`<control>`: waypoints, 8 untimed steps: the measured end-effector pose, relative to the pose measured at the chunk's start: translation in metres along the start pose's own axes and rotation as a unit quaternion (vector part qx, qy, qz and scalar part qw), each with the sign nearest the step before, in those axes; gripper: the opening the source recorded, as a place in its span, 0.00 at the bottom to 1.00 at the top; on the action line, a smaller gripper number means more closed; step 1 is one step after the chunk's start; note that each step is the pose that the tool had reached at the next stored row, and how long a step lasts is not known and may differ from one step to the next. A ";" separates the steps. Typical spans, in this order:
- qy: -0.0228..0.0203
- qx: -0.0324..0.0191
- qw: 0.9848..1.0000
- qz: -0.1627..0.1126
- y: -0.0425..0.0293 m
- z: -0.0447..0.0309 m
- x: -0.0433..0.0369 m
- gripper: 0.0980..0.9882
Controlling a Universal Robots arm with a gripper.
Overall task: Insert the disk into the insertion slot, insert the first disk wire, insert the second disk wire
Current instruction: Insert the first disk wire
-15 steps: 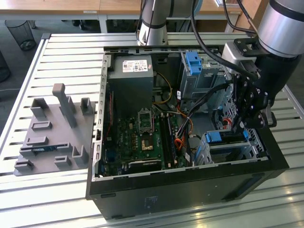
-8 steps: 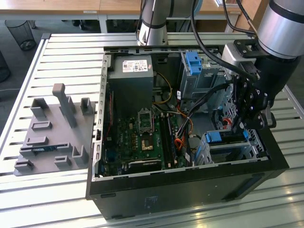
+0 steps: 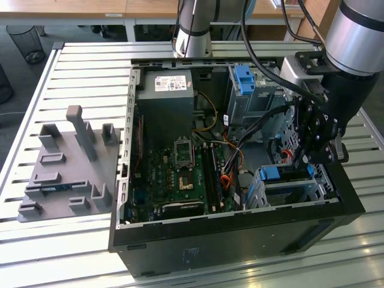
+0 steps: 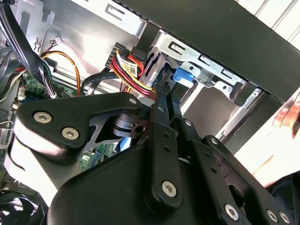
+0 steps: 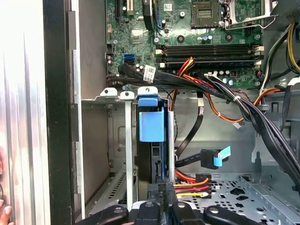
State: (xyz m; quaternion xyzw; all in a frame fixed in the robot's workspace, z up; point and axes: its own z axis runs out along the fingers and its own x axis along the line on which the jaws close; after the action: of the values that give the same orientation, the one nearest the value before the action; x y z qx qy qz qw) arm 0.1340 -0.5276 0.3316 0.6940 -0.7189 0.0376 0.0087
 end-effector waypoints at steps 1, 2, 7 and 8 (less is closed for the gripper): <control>0.000 0.000 1.000 0.000 0.0000 0.0003 0.0000 0.07; 0.000 0.000 1.000 0.000 0.0000 0.0007 0.0000 0.07; 0.000 0.000 1.000 0.000 0.0001 0.0035 -0.0002 0.07; 0.000 0.000 1.000 0.000 0.0001 0.0041 -0.0002 0.07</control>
State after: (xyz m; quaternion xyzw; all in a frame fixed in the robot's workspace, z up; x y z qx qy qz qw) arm 0.1340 -0.5277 0.3275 0.6940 -0.7189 0.0378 0.0089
